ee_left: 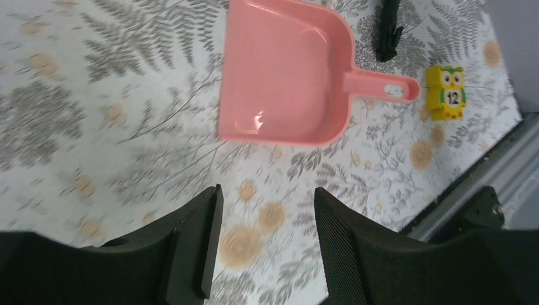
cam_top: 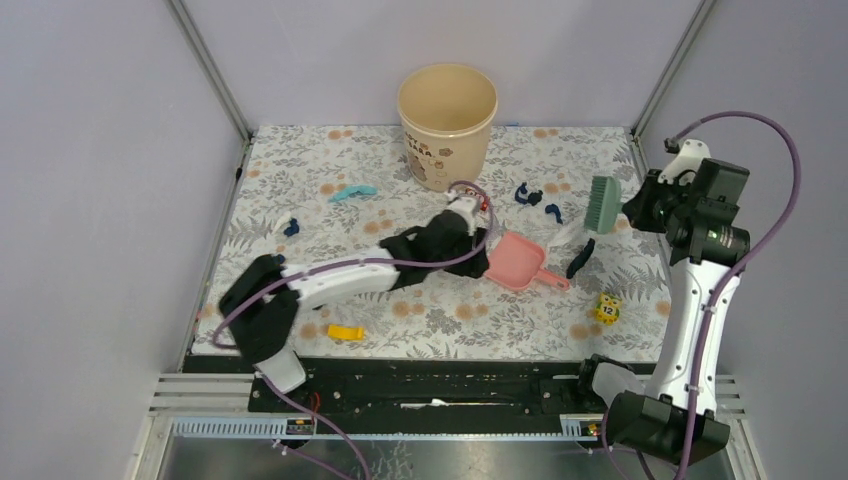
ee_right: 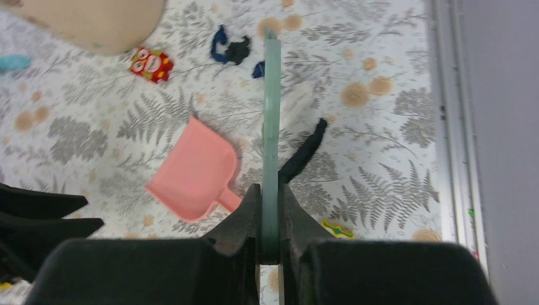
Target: Sweep away the paper scraps from the table
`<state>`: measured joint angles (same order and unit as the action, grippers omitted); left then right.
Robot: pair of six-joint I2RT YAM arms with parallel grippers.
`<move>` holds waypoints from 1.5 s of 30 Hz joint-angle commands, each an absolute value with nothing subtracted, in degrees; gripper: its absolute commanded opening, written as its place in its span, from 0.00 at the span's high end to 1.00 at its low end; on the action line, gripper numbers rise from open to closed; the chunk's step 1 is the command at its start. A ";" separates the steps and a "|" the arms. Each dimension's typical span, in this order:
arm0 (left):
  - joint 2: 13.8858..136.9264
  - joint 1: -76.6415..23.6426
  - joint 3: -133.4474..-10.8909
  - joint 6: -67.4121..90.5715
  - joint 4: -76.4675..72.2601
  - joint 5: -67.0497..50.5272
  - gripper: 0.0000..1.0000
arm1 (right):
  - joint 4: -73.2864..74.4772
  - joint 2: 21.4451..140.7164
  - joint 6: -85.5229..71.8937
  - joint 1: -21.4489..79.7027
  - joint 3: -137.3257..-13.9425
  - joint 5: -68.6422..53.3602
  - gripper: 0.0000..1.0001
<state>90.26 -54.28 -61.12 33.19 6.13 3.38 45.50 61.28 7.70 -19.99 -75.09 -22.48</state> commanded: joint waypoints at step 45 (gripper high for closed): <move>122.45 -61.39 -95.57 25.05 18.07 -1.56 0.93 | 36.96 51.61 8.92 -22.06 -61.66 -18.91 1.00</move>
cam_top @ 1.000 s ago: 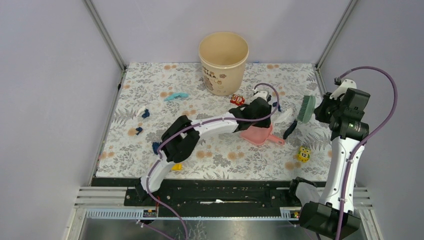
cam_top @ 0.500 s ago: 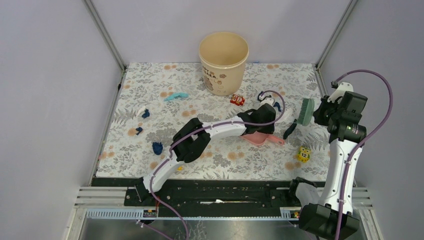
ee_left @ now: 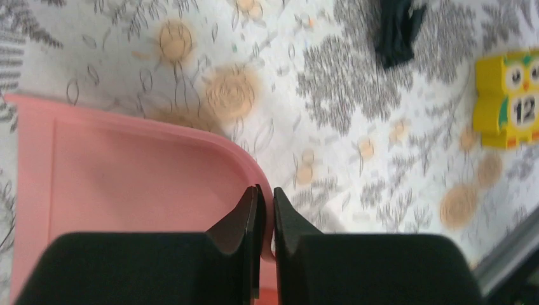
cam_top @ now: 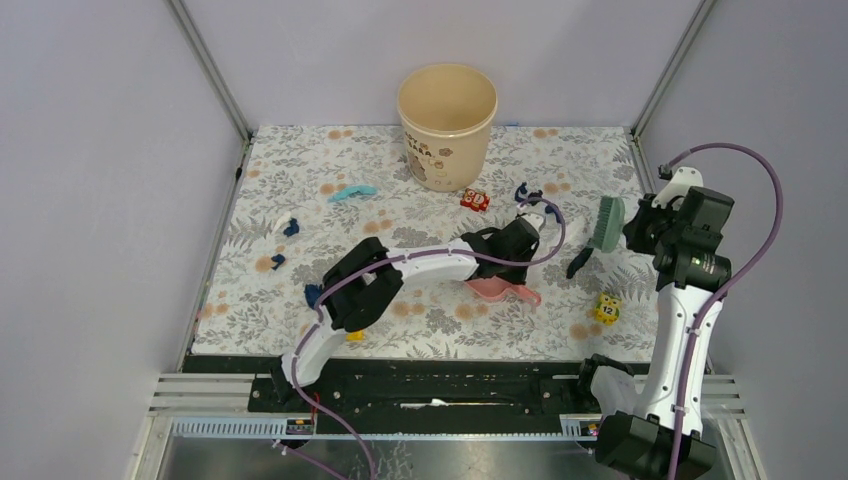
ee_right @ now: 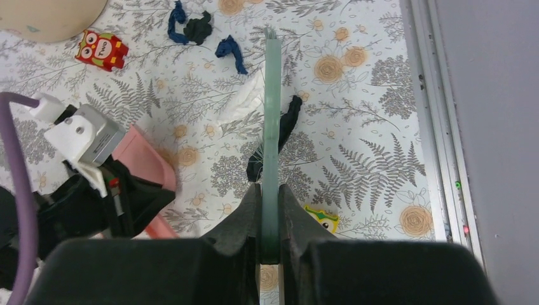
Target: Sweep away the paper scraps from the table
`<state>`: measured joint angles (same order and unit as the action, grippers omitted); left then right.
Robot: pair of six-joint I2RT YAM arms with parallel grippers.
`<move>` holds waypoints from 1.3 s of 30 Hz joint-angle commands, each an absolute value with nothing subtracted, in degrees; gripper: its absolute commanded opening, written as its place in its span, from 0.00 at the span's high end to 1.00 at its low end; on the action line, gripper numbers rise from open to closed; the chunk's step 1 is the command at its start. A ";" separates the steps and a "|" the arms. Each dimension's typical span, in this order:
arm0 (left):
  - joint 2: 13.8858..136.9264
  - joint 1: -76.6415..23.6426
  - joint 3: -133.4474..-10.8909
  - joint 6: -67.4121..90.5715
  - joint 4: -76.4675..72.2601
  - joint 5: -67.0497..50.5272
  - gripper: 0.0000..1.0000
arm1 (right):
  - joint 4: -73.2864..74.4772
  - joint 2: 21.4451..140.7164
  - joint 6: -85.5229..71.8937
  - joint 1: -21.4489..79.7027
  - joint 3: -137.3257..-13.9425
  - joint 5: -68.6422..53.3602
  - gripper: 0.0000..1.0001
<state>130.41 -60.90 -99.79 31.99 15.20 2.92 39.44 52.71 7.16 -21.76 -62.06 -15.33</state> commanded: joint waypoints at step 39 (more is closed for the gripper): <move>82.85 -62.65 -55.53 49.16 28.49 25.40 0.48 | 27.84 44.02 7.06 -22.02 -43.86 -41.88 1.00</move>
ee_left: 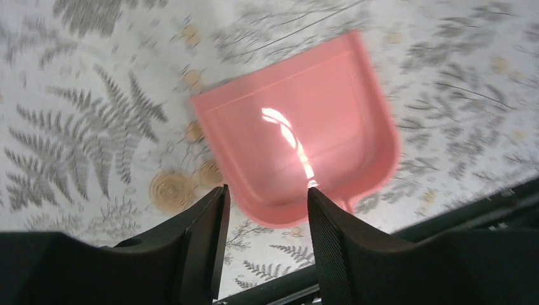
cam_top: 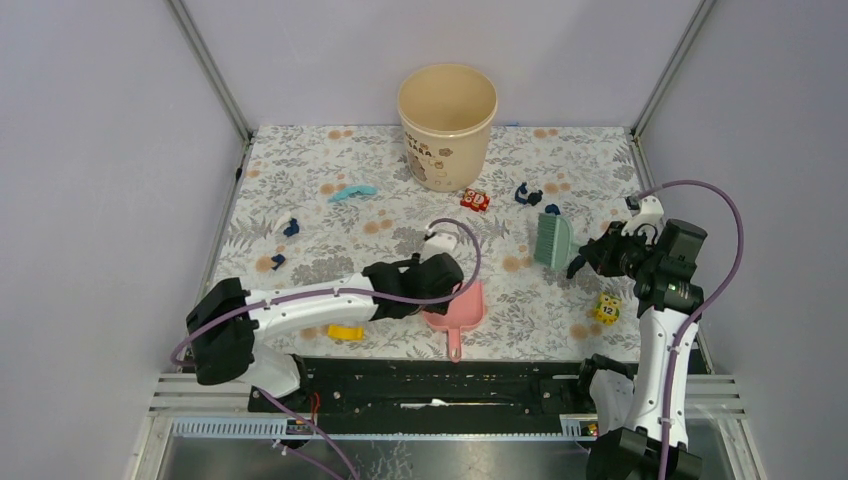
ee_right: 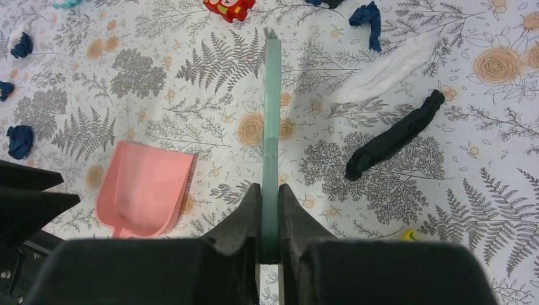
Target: Sweep away the paper scraps from the table
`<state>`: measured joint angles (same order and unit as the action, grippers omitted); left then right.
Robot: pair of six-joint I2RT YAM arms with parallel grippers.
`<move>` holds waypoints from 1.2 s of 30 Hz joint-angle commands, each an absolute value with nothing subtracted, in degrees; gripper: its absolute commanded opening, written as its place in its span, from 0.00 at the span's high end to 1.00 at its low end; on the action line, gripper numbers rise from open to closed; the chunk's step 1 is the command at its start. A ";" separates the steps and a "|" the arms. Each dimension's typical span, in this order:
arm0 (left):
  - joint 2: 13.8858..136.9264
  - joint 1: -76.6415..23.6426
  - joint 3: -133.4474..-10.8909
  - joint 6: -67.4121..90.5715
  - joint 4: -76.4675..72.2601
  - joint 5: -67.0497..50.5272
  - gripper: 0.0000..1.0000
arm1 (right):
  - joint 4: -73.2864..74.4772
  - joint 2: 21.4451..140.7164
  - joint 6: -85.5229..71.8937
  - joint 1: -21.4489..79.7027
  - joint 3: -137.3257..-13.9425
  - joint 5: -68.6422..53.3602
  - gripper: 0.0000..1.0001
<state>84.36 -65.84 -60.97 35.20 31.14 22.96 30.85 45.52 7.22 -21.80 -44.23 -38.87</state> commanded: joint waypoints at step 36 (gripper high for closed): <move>98.33 -57.62 -65.86 30.07 25.81 17.14 1.00 | 28.74 43.99 8.53 -22.04 -43.16 -41.88 1.00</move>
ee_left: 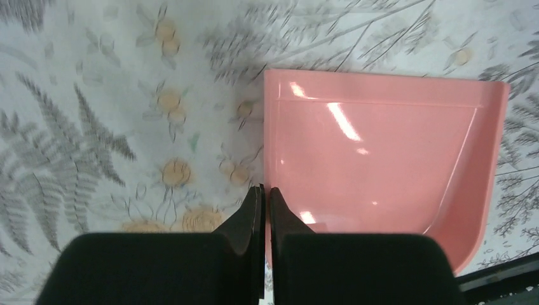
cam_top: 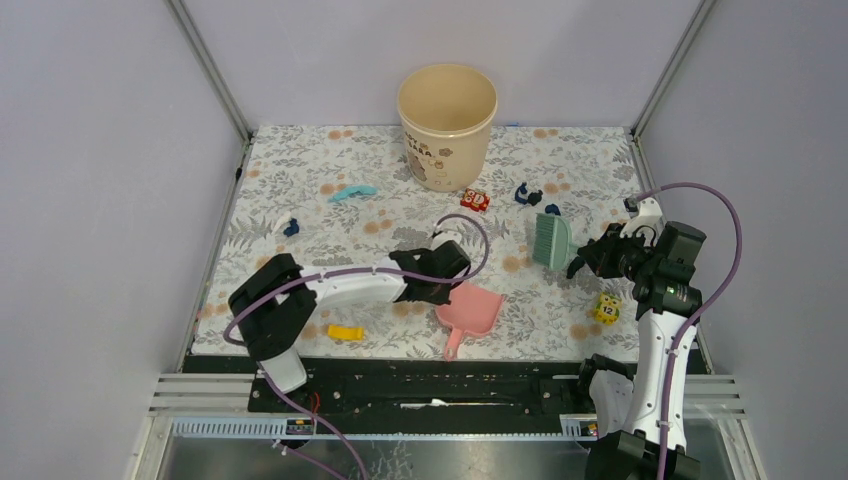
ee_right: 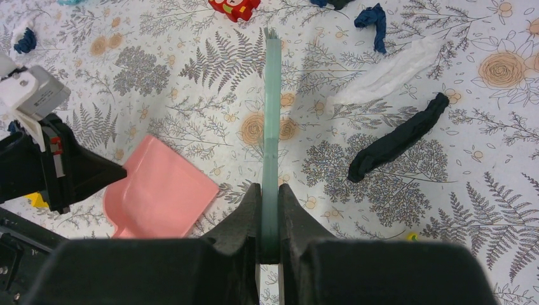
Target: Sweep away the paper scraps from the table
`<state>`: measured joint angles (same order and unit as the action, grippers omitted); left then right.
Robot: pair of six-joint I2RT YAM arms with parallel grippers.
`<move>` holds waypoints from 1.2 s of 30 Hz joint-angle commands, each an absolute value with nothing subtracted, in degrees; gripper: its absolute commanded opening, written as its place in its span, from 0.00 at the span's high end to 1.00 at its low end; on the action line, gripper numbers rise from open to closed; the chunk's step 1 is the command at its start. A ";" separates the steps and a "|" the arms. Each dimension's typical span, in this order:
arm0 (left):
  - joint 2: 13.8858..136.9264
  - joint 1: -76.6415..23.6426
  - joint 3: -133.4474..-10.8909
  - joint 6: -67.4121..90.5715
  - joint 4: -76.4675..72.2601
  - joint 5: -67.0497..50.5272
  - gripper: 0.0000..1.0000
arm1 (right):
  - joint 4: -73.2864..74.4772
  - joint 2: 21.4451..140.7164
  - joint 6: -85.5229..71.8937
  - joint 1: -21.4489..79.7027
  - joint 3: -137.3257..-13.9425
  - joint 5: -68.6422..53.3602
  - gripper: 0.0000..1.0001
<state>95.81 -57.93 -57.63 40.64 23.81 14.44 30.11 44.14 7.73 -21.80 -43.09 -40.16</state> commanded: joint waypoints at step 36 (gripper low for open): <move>68.39 -58.36 -47.18 24.95 10.89 4.76 0.01 | 29.10 46.33 9.10 -21.99 -43.71 -42.12 1.00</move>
<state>72.73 -56.42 -48.38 23.20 19.62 4.38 30.13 46.98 8.16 -21.80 -43.09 -40.23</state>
